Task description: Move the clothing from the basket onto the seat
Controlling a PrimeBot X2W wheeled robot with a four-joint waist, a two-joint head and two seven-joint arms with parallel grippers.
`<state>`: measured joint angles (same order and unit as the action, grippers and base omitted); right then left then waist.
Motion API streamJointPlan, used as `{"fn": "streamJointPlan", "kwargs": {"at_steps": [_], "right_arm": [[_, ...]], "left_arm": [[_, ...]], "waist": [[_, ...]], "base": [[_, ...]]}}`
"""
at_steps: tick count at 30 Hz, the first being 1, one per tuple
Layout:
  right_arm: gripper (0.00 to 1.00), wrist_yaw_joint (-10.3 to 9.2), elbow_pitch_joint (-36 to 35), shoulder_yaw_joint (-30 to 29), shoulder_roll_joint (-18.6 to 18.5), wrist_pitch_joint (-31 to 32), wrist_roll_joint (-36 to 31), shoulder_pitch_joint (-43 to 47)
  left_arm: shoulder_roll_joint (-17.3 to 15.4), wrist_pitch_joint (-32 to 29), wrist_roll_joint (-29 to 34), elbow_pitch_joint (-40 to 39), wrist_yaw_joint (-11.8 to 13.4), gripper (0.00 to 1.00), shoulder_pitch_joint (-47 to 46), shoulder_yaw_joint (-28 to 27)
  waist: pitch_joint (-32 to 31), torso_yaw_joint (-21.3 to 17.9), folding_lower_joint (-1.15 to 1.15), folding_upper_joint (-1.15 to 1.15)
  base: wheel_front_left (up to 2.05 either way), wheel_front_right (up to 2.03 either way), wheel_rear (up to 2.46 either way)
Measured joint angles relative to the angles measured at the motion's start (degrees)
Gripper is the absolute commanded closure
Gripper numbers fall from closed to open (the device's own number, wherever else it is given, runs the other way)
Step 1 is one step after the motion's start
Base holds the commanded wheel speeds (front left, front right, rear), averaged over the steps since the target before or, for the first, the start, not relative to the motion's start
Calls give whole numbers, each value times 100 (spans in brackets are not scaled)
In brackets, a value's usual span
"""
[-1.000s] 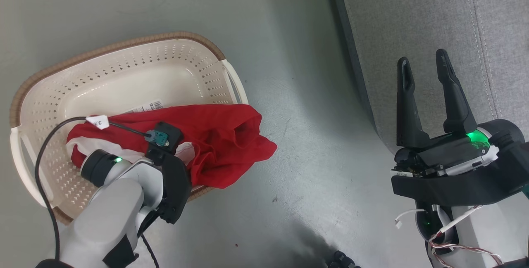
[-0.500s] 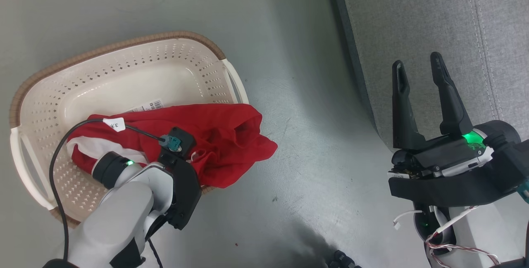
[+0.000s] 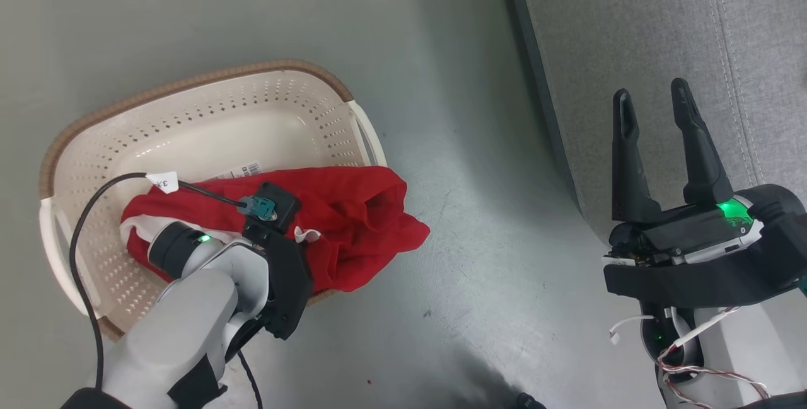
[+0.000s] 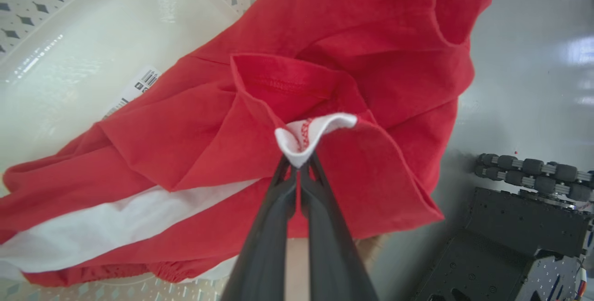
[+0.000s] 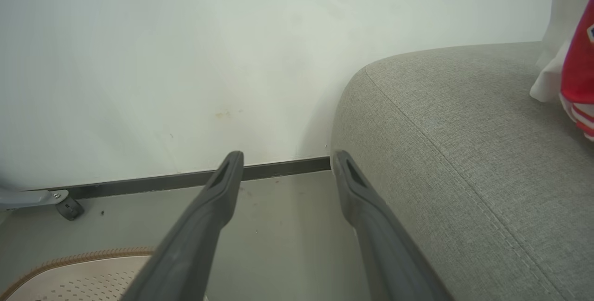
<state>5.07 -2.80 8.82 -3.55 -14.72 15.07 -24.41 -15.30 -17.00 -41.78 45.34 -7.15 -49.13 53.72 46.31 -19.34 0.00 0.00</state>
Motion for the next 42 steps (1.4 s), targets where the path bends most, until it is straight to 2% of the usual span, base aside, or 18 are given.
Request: {"fn": "streamJointPlan", "kwargs": {"at_steps": [18, 42], "right_arm": [[0, 58, 252, -307, -23, 0, -9, -68], [0, 151, 662, -632, -255, 0, 14, 409]], "left_arm": [[4, 779, -523, -149, 0, 100, 27, 42], [56, 1970, -1213, -736, 0, 100, 520, 100]], "waist": [[-766, 276, 0, 0], [-2242, 774, -1, 0]], "base": [[0, 0, 0], [0, 0, 0]]}}
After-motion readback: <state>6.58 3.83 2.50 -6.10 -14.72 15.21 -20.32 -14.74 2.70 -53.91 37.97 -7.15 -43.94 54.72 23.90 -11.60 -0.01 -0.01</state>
